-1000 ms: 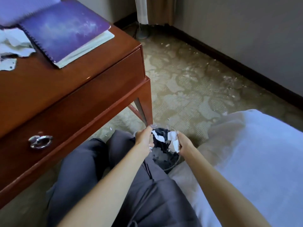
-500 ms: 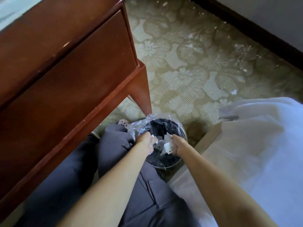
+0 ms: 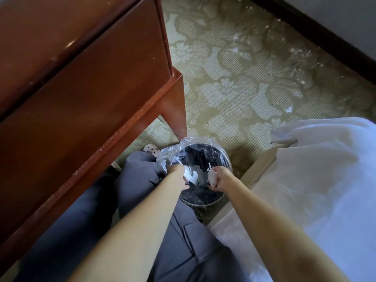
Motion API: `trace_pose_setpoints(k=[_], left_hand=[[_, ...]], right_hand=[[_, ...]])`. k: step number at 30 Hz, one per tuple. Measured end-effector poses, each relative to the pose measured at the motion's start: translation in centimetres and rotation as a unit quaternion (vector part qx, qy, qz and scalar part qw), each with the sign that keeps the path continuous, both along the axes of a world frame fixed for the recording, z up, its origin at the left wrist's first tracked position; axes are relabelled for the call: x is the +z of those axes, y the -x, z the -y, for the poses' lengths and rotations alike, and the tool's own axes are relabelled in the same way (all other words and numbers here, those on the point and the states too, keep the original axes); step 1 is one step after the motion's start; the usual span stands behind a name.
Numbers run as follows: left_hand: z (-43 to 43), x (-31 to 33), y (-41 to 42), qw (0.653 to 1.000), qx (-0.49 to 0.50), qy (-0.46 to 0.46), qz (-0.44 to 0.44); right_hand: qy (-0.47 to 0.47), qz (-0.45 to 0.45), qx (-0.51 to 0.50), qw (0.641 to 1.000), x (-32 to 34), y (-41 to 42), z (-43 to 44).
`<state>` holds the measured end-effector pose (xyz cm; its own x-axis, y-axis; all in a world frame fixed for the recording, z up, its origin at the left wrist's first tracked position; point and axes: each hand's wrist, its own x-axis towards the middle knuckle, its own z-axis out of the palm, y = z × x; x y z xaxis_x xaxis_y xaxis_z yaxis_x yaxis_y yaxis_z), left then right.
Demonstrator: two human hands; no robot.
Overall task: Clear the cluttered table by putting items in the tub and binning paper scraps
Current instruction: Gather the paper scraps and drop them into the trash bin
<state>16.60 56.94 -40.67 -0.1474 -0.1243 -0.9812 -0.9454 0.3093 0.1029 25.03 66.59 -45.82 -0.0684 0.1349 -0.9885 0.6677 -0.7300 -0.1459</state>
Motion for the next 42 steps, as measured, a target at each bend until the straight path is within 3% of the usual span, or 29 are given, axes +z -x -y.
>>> trace_pose_setpoints(k=[11, 14, 18, 21, 24, 29, 34, 37, 42], left_hand=[[0.5, 1.6, -0.3, 0.998, -0.006, -0.049, -0.036], [0.5, 3.4, -0.2, 0.994, -0.022, -0.062, -0.093], [0.5, 8.0, 0.0, 0.971, -0.068, -0.1, -0.204], [1.4, 13.1, -0.2, 0.93, -0.137, -0.126, -0.316], [3.5, 18.5, -0.8, 0.863, -0.188, -0.147, -0.445], [9.8, 27.1, -2.7, 0.739, -0.16, -0.125, -0.643], [16.9, 32.6, -3.1, 0.638, -0.081, -0.037, -0.765], [21.0, 34.8, -1.9, 0.623, -0.06, 0.054, -0.778], [26.6, 34.9, 1.6, 0.662, -0.115, 0.208, -0.711]], right_hand=[[-0.033, 0.007, 0.006, 0.999, 2.2, 0.1, 0.1], [-0.078, -0.011, 0.04, 0.996, 4.1, 0.2, 0.2], [-0.205, -0.082, 0.069, 0.973, 7.9, 0.8, 1.2], [-0.328, -0.183, 0.104, 0.921, 13.0, 1.5, 2.8], [-0.407, -0.275, 0.102, 0.865, 19.3, 1.7, 5.1], [-0.484, -0.424, 0.098, 0.759, 29.0, 1.2, 10.1], [-0.521, -0.524, 0.147, 0.658, 35.2, 3.0, 15.6], [-0.524, -0.539, 0.232, 0.617, 37.7, 5.5, 18.9], [-0.525, -0.513, 0.382, 0.562, 39.4, 11.2, 22.6]])
